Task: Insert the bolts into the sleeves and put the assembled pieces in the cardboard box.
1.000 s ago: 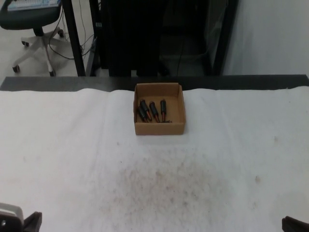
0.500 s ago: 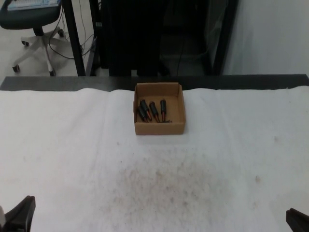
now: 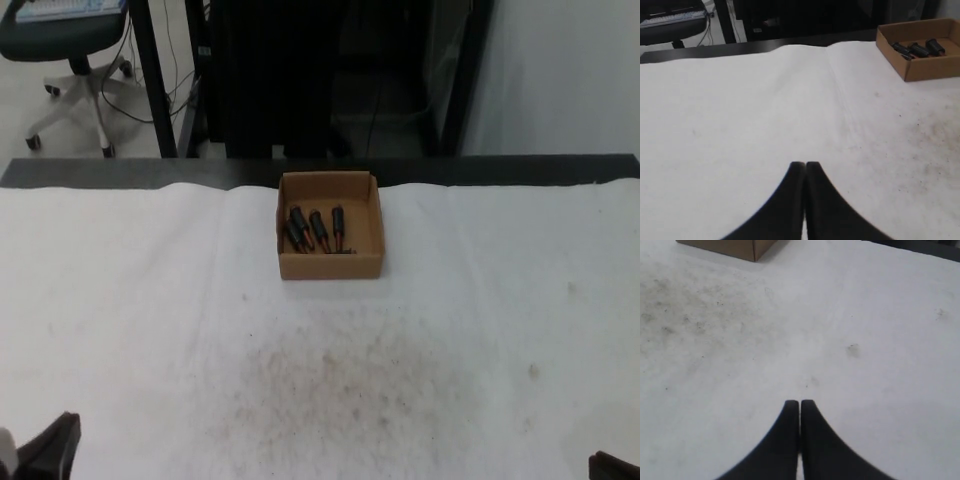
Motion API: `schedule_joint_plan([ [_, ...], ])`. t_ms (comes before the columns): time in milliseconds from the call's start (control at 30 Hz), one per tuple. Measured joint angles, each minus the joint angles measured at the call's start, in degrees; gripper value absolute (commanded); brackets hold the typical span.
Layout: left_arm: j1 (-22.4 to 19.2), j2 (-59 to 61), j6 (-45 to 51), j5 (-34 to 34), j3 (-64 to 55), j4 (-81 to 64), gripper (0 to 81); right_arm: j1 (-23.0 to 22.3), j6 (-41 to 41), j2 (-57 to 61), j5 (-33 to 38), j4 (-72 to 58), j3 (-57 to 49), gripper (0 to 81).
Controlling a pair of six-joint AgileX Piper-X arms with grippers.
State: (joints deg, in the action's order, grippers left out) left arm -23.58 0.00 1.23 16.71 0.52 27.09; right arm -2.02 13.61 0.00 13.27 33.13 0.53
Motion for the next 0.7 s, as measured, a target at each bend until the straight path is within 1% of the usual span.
schedule_joint_plan([
  [67, 0.0, -0.04, 0.0, -1.06, 0.0, 1.64, 0.3, 0.0, 0.0, 0.0, 0.0, 0.12, 0.0, 0.8],
  [233, 0.0, -0.02, 0.0, -6.59, 0.0, 5.25, 0.3, 0.0, 0.0, 0.0, 0.0, 0.3, 0.0, 0.8],
  [333, 0.0, -0.09, 0.0, -8.3, 0.0, 5.51, 0.3, 0.0, 0.0, 0.0, 0.0, 0.3, 0.0, 0.8],
  [700, 0.0, -0.09, 0.0, -9.05, 0.0, 5.85, 0.3, 0.0, 0.0, 0.0, 0.0, 0.3, 0.0, 0.8],
])
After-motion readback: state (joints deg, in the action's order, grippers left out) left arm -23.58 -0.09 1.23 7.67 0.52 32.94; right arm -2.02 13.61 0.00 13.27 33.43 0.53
